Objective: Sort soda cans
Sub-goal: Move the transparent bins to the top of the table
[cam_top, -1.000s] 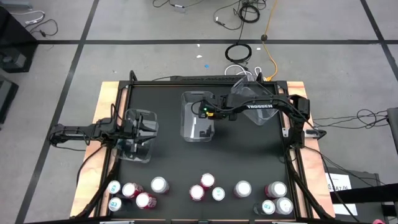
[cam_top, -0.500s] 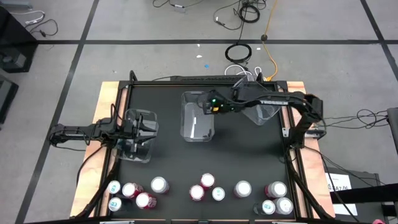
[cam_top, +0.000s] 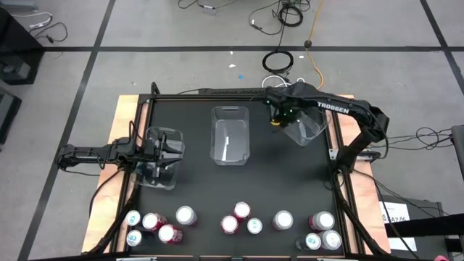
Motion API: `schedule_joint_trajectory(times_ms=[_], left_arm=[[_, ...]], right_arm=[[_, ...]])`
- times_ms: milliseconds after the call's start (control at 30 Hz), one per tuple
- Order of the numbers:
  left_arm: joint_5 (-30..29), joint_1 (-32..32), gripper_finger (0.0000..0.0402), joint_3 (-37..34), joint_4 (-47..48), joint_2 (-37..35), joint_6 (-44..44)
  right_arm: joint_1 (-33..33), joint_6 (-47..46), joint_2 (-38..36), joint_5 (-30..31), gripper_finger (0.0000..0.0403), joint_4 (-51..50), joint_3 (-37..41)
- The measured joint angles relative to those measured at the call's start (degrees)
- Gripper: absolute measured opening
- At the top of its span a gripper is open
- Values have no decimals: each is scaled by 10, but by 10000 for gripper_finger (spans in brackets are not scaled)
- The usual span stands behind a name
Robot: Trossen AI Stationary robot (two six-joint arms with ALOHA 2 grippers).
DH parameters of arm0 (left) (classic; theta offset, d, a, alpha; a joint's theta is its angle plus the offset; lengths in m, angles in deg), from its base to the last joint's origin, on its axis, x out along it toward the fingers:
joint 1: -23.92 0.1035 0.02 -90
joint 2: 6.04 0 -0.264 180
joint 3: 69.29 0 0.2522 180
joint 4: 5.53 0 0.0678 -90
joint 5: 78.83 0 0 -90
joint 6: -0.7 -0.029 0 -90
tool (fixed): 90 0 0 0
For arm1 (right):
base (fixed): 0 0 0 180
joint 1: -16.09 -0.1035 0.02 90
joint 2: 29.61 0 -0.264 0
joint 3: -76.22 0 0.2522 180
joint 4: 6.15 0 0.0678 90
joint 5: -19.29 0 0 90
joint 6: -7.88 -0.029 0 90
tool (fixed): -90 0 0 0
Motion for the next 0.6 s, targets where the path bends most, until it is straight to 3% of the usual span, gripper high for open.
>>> schedule_joint_trajectory(times_ms=[200, 600], left_arm=[[0, 0, 121, 0, 0, 0, 0], [0, 0, 121, 0, 0, 0, 0]], right_arm=[[56, 119, -6, 0, 112, 0, 30], [227, 320, -116, -2, 112, 98, 146]])
